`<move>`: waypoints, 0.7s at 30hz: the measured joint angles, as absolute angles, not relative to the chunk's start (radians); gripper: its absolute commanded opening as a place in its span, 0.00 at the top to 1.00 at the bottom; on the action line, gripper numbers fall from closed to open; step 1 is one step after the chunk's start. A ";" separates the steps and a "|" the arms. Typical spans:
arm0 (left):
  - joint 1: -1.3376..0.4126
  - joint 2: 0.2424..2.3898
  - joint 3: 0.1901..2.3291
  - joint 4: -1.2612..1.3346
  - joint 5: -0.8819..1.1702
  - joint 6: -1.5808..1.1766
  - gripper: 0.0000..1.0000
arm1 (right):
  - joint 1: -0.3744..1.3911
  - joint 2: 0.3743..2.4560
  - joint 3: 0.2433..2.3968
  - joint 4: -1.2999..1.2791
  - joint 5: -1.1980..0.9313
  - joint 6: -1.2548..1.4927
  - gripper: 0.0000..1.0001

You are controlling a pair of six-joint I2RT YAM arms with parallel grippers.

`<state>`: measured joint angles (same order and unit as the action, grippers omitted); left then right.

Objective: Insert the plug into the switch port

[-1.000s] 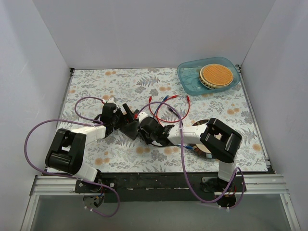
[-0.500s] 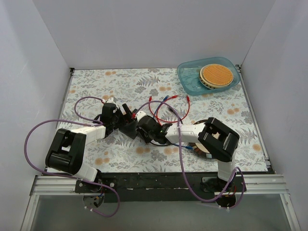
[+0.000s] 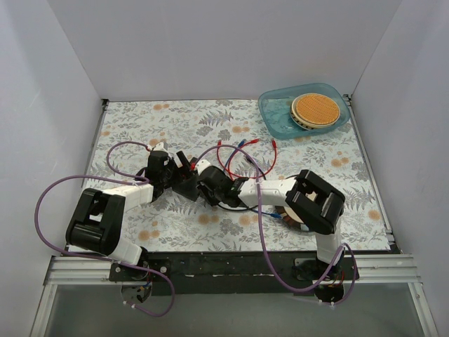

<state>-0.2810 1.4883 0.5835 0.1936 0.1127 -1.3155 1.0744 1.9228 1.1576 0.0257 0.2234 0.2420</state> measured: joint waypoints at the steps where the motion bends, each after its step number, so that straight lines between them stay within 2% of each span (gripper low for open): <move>1: -0.281 1.488 0.583 0.193 0.112 -1.316 0.12 | 1.074 1.925 1.163 0.021 0.223 0.239 0.99; 10: -0.279 1.488 0.583 0.194 0.111 -1.301 0.13 | 1.066 1.942 1.197 -0.009 0.202 0.207 0.99; 21: -0.278 1.491 0.583 0.185 0.101 -1.273 0.29 | 1.060 1.953 1.214 -0.015 0.179 0.179 0.99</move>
